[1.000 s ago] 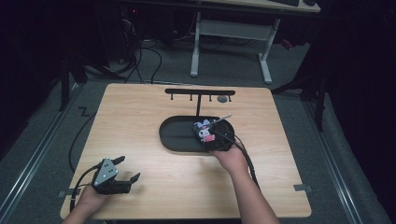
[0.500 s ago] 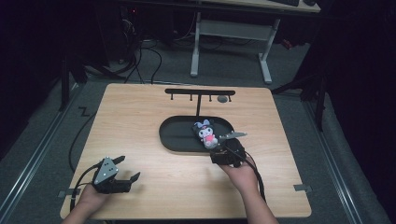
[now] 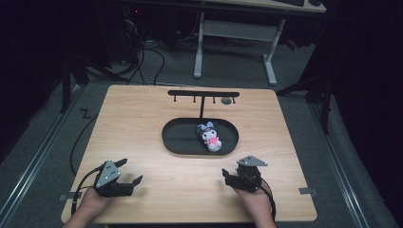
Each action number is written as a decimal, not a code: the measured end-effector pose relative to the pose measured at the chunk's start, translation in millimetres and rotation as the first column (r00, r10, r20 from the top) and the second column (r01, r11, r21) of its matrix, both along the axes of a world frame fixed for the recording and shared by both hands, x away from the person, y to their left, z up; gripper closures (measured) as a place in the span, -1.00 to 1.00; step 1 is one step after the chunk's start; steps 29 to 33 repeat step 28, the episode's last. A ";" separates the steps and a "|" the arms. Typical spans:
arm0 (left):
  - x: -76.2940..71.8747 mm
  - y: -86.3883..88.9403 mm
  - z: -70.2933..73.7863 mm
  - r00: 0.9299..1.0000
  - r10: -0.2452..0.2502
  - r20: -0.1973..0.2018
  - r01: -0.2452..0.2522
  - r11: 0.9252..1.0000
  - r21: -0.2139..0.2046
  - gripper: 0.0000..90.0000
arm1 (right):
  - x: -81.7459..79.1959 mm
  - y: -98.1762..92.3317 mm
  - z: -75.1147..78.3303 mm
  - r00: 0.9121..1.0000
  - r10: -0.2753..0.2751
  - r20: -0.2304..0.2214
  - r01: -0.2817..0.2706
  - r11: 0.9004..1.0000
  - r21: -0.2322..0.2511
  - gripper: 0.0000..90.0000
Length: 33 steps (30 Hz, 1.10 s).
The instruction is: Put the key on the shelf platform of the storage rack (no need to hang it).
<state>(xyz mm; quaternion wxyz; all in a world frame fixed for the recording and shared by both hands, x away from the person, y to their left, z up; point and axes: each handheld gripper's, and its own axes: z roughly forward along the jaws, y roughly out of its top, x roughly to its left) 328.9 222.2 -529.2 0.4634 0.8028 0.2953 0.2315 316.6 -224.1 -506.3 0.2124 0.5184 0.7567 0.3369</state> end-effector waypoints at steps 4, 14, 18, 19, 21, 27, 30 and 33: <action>-0.3 -0.1 0.0 1.000 0.000 0.002 0.000 1.000 0.001 -0.66 | -23.1 -4.3 -4.0 0.998 -0.007 0.060 0.006 1.000 0.011 -0.37; 0.5 -0.1 0.0 1.000 -0.001 -0.001 0.001 1.000 -0.004 -0.66 | -60.9 -11.1 -10.8 0.991 -0.023 0.130 0.024 1.000 -0.007 -0.42; 0.1 -0.3 -0.1 1.000 -0.004 0.002 0.004 1.000 -0.001 -0.66 | -57.7 -9.1 -11.9 0.991 -0.018 0.130 0.017 1.000 0.003 -0.42; 0.1 -0.2 -0.1 1.000 -0.004 0.003 0.004 1.000 0.000 -0.66 | -57.2 -8.1 -12.8 0.991 -0.016 0.130 0.015 1.000 0.002 -0.42; 0.2 -0.2 -0.1 1.000 -0.004 0.002 0.004 1.000 -0.002 -0.66 | -56.8 -7.5 -14.0 0.992 -0.008 0.126 0.009 1.000 -0.011 -0.42; 0.2 -0.2 0.0 1.000 -0.005 0.002 0.005 1.000 -0.002 -0.66 | -55.7 -7.9 -15.6 0.993 -0.007 0.119 0.008 1.000 -0.012 -0.42; 0.3 0.0 0.1 1.000 -0.006 0.000 0.006 1.000 -0.001 -0.66 | -55.6 -7.9 -15.8 0.993 -0.007 0.118 0.008 1.000 -0.012 -0.43; 0.3 0.0 0.1 1.000 -0.006 0.000 0.006 1.000 -0.001 -0.66 | -55.6 -7.9 -15.8 0.993 -0.007 0.118 0.008 1.000 -0.012 -0.43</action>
